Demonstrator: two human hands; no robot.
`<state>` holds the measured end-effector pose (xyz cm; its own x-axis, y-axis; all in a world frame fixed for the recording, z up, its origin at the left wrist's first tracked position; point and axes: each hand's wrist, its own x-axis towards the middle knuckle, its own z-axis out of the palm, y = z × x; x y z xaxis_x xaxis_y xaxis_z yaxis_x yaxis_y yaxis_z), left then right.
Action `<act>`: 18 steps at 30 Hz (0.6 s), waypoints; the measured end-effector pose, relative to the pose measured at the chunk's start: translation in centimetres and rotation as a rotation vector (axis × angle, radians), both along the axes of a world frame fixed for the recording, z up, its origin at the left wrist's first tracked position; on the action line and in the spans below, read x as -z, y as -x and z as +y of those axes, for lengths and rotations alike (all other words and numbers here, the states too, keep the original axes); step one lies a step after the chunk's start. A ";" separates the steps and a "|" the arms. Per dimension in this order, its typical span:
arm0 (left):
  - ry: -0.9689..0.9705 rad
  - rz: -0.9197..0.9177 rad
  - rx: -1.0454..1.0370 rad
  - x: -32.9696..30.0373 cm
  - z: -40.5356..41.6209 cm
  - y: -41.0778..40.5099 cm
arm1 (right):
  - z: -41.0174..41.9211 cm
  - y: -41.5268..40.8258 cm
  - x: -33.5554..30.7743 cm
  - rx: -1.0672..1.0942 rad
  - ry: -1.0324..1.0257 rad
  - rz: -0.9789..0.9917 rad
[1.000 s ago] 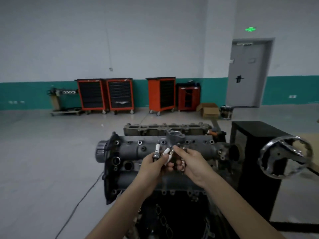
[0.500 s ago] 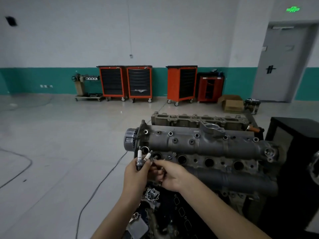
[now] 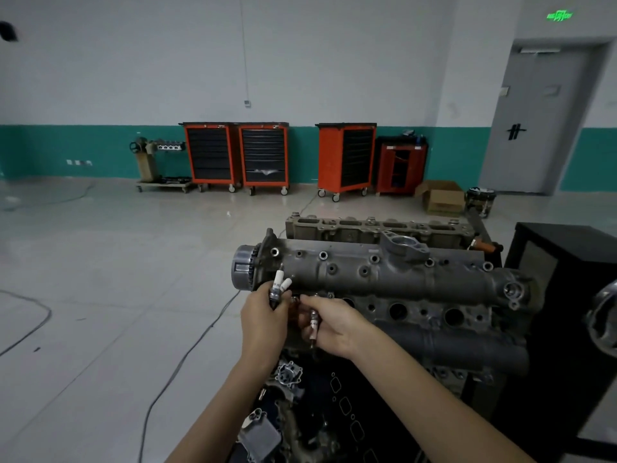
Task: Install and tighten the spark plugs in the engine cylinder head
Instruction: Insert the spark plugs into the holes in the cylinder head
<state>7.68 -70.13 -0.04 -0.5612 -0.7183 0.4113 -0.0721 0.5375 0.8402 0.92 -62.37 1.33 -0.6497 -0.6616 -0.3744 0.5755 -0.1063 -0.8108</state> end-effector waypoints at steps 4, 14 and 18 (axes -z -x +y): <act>0.090 -0.121 -0.006 1.2 0.4 0.7 | 0.1 0.4 0.0 -0.029 -0.068 0.029; -0.640 0.173 0.202 0.6 -0.7 -0.7 | 0.4 1.3 0.4 0.082 0.107 -0.182; -0.719 0.242 0.255 0.4 -0.8 -1.4 | 1.1 1.4 -0.1 0.141 -0.004 -0.007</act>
<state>9.06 -70.94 -0.48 -0.6984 -0.7152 0.0278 0.2089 -0.1665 0.9637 -0.47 -61.29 1.44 -0.7335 -0.5622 -0.3819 0.5608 -0.1833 -0.8074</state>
